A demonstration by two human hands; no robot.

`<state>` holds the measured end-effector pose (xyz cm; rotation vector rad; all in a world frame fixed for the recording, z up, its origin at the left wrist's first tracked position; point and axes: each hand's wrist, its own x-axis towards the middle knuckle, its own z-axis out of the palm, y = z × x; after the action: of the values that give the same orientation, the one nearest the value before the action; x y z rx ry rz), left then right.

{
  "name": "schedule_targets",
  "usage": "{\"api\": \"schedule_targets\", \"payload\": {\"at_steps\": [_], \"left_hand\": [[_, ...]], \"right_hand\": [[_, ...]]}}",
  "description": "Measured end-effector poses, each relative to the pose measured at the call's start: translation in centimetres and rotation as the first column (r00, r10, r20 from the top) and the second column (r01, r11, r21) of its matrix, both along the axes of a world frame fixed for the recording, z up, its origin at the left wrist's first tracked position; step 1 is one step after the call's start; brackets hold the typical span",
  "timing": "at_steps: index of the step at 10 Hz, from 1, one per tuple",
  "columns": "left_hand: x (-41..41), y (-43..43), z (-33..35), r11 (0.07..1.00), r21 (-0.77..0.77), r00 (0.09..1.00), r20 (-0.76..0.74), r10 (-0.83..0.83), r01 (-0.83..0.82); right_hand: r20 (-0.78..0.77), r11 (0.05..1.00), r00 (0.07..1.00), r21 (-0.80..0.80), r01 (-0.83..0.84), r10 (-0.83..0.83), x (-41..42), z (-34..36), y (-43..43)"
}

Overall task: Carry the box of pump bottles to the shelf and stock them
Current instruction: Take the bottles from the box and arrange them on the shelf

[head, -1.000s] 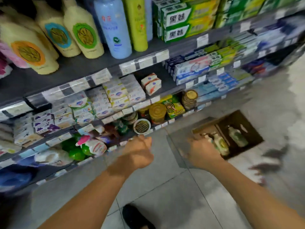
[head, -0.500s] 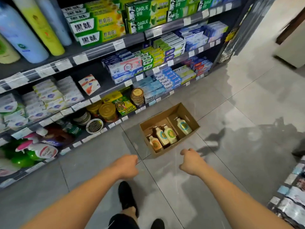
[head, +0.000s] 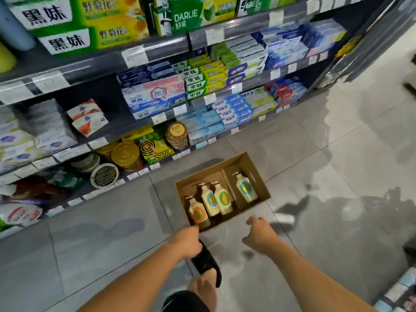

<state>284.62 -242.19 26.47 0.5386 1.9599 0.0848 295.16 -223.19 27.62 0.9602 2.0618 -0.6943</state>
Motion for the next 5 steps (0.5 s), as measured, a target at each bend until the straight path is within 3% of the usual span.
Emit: {"api": "schedule_targets", "payload": {"at_steps": [1, 5], "left_hand": [[-0.9, 2.7, -1.7, 0.998, -0.053, 0.999, 0.045, -0.015, 0.017], [-4.8, 10.7, -10.3, 0.952, -0.052, 0.949, 0.081, 0.305, -0.301]], "right_hand": [[0.043, 1.0, 0.999, -0.012, -0.006, 0.006, -1.9, -1.3, 2.6], [0.08, 0.984, 0.987, -0.117, -0.131, 0.141, -10.5, -9.4, 10.7]]}}
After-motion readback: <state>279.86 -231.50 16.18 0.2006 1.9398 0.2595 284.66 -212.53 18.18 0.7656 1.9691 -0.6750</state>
